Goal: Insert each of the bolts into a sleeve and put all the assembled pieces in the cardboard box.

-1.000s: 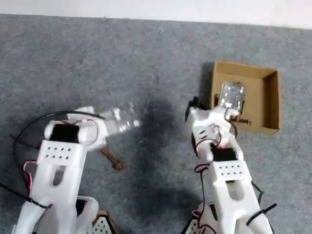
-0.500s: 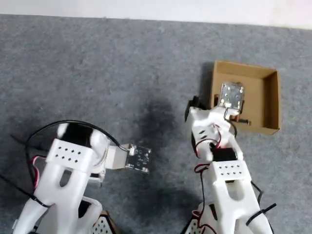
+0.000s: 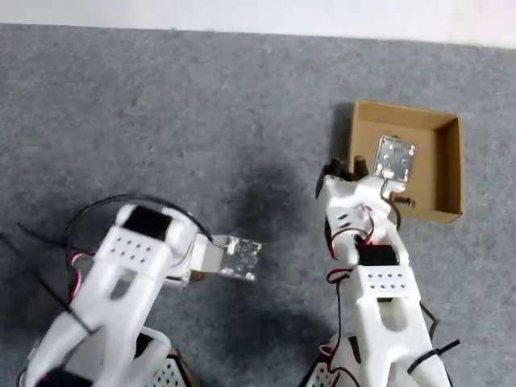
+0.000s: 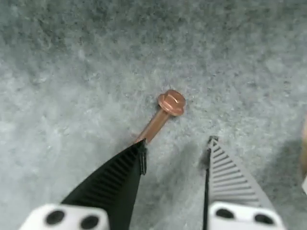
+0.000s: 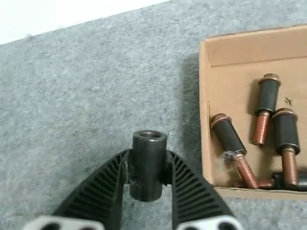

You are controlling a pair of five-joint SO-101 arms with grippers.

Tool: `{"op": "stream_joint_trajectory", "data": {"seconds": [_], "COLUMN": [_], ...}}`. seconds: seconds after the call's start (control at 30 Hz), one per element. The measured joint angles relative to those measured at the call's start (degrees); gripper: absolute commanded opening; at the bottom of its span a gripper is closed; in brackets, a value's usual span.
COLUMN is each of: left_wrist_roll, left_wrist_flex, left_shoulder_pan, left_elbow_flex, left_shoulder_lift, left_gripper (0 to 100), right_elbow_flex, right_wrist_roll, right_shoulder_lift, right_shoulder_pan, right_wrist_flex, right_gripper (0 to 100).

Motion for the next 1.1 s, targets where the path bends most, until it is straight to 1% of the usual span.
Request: {"op": "stream_joint_trajectory", "data": {"seconds": [0.1, 0.27, 0.43, 0.73, 1.1], "left_wrist_roll": [0.0, 0.0, 0.0, 0.0, 0.0], "left_wrist_flex": [-1.5, -2.1, -2.3, -2.3, -2.3], "left_shoulder_pan": [0.0, 0.0, 0.0, -2.7, -3.1], "left_elbow_flex": [-1.1, -7.7, -13.6, -19.0, -19.6], "left_shoulder_lift": [7.5, 21.1, 30.2, 39.9, 41.2], "left_gripper": [19, 19, 19, 19, 19], "right_elbow_flex": [0.0, 0.0, 0.0, 0.0, 0.0], "right_wrist_roll": [0.0, 0.0, 0.0, 0.0, 0.0], "right_shoulder_lift": [0.0, 0.0, 0.0, 0.0, 0.0], "right_shoulder_pan": [0.0, 0.0, 0.0, 0.0, 0.0], "right_wrist_flex": [0.0, 0.0, 0.0, 0.0, 0.0], "right_gripper": [0.5, 0.5, 0.6, 0.7, 0.7]}}
